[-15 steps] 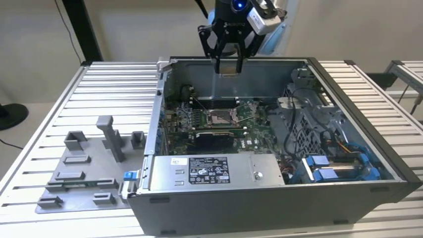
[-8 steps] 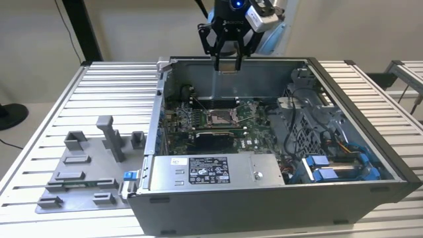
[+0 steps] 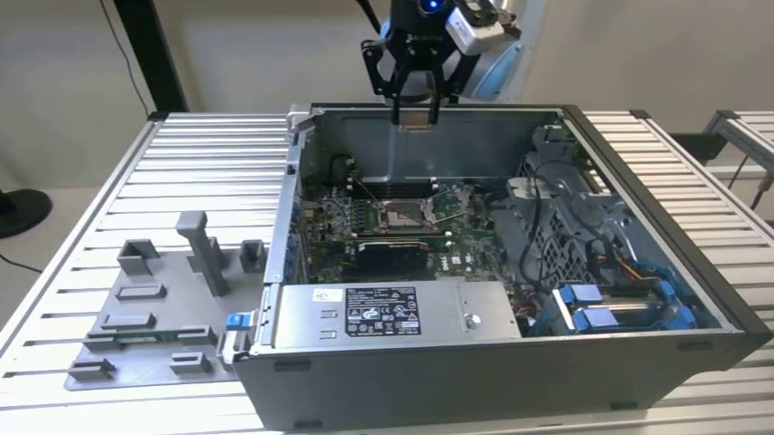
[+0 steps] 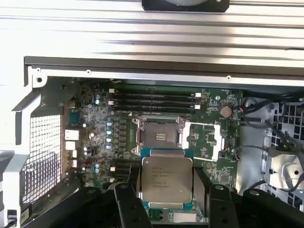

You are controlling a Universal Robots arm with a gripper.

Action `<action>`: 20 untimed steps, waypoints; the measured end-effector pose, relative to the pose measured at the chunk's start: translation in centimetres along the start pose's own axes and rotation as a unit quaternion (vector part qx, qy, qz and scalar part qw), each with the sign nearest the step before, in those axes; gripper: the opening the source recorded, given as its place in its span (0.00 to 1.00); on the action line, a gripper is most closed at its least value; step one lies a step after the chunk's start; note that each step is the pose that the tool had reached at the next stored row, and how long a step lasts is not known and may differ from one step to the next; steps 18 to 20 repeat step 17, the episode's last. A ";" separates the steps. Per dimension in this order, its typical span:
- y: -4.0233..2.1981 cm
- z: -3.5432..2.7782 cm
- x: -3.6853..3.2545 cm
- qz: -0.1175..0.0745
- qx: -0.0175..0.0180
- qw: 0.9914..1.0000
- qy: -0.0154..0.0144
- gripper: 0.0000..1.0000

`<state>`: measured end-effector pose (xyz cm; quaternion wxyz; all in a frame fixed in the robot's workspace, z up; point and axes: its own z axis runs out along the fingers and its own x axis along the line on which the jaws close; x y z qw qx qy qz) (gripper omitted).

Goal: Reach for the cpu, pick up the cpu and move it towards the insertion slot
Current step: 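Pick up the cpu and move it towards the insertion slot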

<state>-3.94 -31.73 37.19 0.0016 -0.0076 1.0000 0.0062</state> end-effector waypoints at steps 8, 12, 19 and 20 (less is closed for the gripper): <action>1.01 0.28 -0.02 0.005 0.000 1.000 0.000 0.00; 1.37 0.36 -0.04 0.007 0.000 1.000 0.000 0.00; 1.39 0.36 -0.04 0.008 0.000 1.000 0.000 0.00; 1.39 0.36 -0.04 0.008 0.000 1.000 0.000 0.00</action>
